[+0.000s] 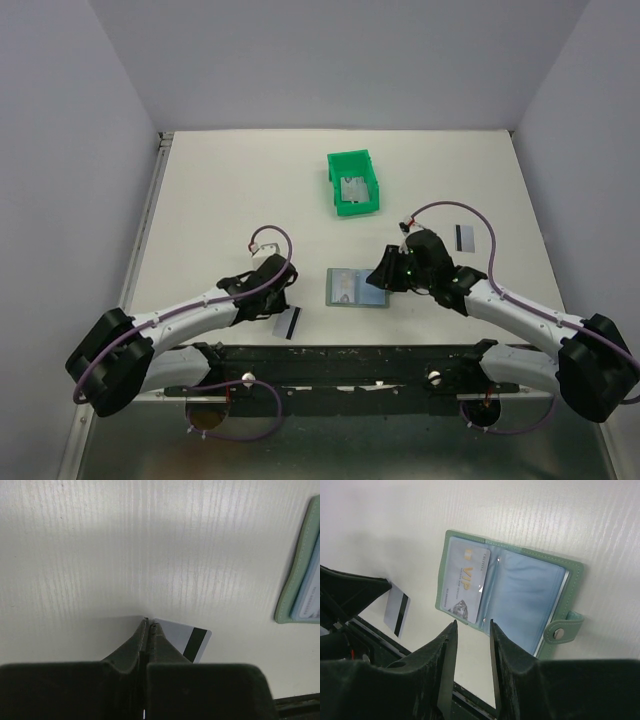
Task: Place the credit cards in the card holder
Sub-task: Move the credit card to the corner of the board.
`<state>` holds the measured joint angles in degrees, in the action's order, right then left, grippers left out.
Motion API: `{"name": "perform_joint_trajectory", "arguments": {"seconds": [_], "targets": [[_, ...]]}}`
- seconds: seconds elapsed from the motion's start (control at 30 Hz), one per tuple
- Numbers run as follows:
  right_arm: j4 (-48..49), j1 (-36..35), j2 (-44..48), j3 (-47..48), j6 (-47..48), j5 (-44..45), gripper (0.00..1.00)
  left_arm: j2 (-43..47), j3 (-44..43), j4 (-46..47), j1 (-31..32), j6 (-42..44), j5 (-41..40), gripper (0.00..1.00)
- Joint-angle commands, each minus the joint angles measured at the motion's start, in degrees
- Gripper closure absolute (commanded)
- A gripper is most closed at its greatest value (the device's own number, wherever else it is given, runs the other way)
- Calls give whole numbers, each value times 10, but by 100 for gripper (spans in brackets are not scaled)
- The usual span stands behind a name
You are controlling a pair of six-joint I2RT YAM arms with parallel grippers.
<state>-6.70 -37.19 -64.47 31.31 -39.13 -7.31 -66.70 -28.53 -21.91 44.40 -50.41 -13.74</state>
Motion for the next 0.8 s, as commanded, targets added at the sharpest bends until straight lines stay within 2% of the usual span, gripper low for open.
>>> {"name": "perform_joint_trajectory", "arguments": {"seconds": [0.0,0.13,0.17,0.27,0.37,0.57,0.77], "targets": [[-16,-4,7,-9,-2,-6,60,10,23,-11,21,-32,4,100],[-17,-4,7,-11,-2,-4,59,35,9,-32,33,-43,-15,97],[-17,-4,7,-10,-2,-4,59,41,2,-36,33,-41,-22,93],[-16,-4,5,-9,-2,-5,60,39,-27,-46,31,-19,-53,73],[-18,-4,7,-11,-2,-6,60,6,-57,-45,24,3,-63,65],[-23,-4,14,-11,-1,-2,59,-76,-79,-28,22,8,-54,64],[-24,-4,17,-17,-2,1,59,-101,-63,-15,24,4,-48,64]]}}
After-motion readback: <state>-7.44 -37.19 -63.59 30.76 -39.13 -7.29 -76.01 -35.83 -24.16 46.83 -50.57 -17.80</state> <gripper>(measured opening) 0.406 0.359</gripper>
